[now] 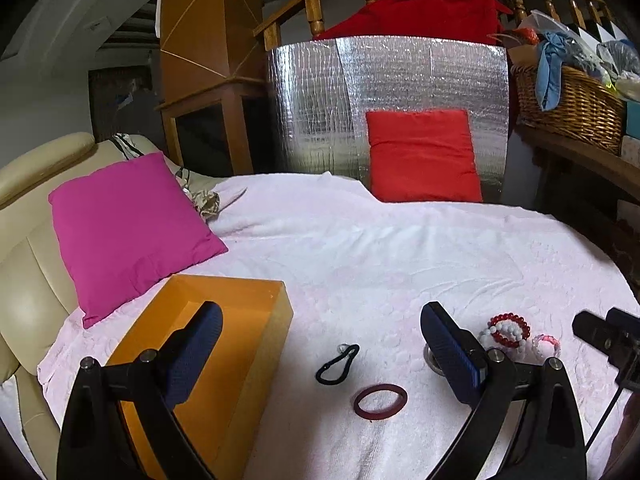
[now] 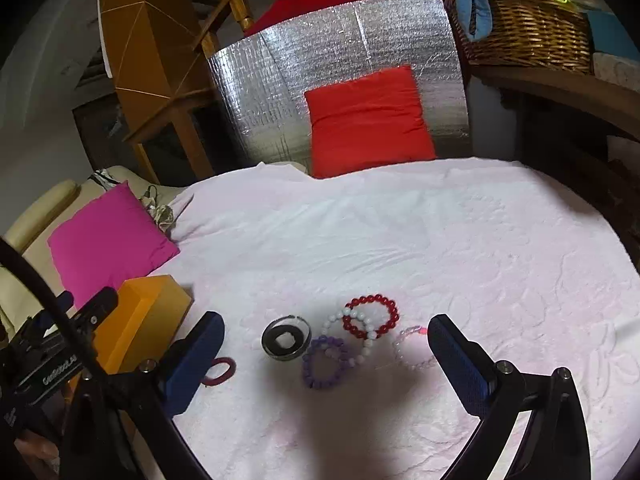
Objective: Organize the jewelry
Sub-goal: 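Move both tools over the jewelry scattered on the bedspread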
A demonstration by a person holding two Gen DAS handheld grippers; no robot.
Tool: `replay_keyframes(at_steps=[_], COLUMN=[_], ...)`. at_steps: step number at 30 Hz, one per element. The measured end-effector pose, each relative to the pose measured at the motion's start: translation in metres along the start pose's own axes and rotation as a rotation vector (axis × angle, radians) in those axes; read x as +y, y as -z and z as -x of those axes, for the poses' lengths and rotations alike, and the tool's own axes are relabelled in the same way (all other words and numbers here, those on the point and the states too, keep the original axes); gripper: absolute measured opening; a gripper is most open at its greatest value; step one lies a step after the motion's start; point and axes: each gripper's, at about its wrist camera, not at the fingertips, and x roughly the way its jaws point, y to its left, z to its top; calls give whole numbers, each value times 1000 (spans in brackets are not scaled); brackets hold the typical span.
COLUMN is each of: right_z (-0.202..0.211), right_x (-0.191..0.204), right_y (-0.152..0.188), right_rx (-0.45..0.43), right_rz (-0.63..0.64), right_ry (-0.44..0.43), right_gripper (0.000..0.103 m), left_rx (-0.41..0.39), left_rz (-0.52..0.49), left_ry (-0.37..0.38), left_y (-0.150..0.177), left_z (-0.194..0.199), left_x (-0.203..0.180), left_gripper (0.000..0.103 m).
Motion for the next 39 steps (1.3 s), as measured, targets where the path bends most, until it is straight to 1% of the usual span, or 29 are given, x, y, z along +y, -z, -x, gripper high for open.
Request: replay_keyframes(at_steps=[5, 8, 13, 16, 18, 20, 24, 26, 28, 32, 35, 39], right_z=[-5, -2, -11, -20, -26, -32, -47, -56, -65, -79, -89, -99], right_x=[-2, -2, -2, -6, -9, -12, -14, -16, -19, -26, -33, -39], right_y=[4, 5, 9, 12, 13, 14, 18, 20, 22, 27, 28, 27], right_rx=[37, 32, 73, 108, 128, 148, 192, 220, 250, 284, 314, 328], right_rz=[-14, -15, -9, -14, -33, -48, -63, -76, -98, -124, -155, -197], right_ry=[-18, -18, -12, 0, 0, -2, -9, -15, -27, -9, 4, 13], right_gripper=[102, 102, 101, 94, 92, 85, 74, 63, 58, 58, 55, 55], left_rx=[5, 5, 21, 29, 35, 42, 60, 69, 81, 135, 217, 296], left_rz=[-4, -12, -38, -41, -42, -47, -54, -53, -54, -59, -64, -54], left_ry=[1, 10, 10, 3, -1, -6, -12, -11, -12, 3, 6, 41], left_y=[-1, -1, 1, 2, 2, 4, 6, 7, 8, 13, 19, 25], left_z=[-4, -6, -12, -16, -18, -21, -28, -31, -36, -51, -70, -90], left_x=[-7, -13, -22, -23, -23, -23, -24, -23, -23, -21, -19, -18], left_gripper=[99, 99, 99, 99, 99, 99, 99, 99, 99, 99, 99, 99])
